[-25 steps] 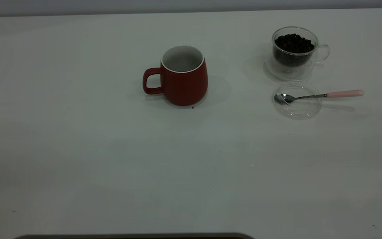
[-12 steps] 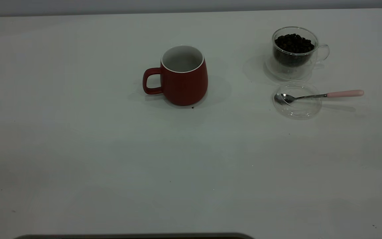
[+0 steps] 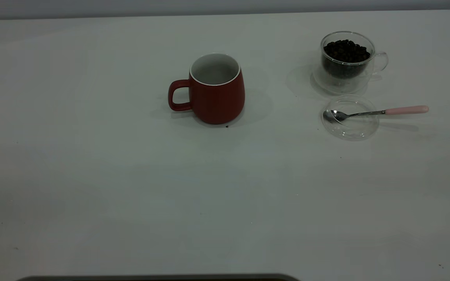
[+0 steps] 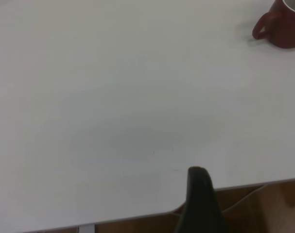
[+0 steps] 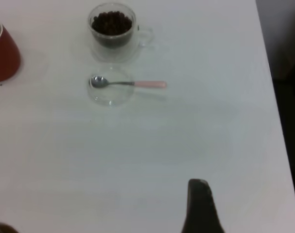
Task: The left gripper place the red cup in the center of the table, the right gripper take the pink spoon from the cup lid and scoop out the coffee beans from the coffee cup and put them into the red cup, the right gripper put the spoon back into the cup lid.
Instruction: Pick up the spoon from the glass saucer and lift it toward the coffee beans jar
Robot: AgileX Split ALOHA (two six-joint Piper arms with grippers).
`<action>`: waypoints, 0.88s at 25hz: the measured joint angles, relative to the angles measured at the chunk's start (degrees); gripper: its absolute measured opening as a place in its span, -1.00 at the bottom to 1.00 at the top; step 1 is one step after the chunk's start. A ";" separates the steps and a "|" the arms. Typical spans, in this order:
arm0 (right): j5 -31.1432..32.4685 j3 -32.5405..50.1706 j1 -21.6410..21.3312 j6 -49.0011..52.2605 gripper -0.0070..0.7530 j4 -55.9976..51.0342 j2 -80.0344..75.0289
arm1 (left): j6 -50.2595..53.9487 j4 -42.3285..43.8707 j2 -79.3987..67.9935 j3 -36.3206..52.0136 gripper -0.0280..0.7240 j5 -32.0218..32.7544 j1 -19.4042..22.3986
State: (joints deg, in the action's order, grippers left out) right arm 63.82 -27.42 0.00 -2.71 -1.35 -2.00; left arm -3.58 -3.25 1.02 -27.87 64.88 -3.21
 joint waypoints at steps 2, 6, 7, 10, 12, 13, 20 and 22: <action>-1.53 -1.26 0.00 1.00 0.56 0.15 -1.80 | 0.00 0.00 0.00 0.00 0.64 0.00 0.00; -8.01 -5.45 0.00 1.60 0.76 -0.88 -13.96 | 0.00 0.00 0.00 0.00 0.64 0.00 0.00; -9.35 -6.90 0.00 1.62 0.79 -1.35 -18.52 | 0.00 0.00 0.00 0.00 0.64 0.00 0.00; -11.51 -11.49 0.00 1.61 0.82 -4.44 -32.87 | 0.00 0.00 0.00 0.00 0.64 0.00 0.00; -12.82 -14.66 0.00 0.94 0.83 -7.43 -42.09 | 0.00 -0.04 0.00 0.00 0.64 0.00 0.00; -13.60 -15.87 0.00 -0.05 0.83 -8.94 -47.05 | 0.00 -0.04 0.00 0.00 0.64 0.00 0.00; -16.09 -25.01 0.00 -9.12 0.83 -21.51 -77.61 | 0.00 -0.06 0.00 0.00 0.64 0.00 0.00; -16.68 -27.06 -0.35 -10.90 0.83 -24.39 -84.67 | 0.00 -0.06 0.00 0.00 0.64 0.04 0.00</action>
State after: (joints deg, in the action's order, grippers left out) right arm 47.15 -54.48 -0.35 -13.62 -25.74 -86.66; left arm -3.58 -3.31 1.02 -27.87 64.92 -3.21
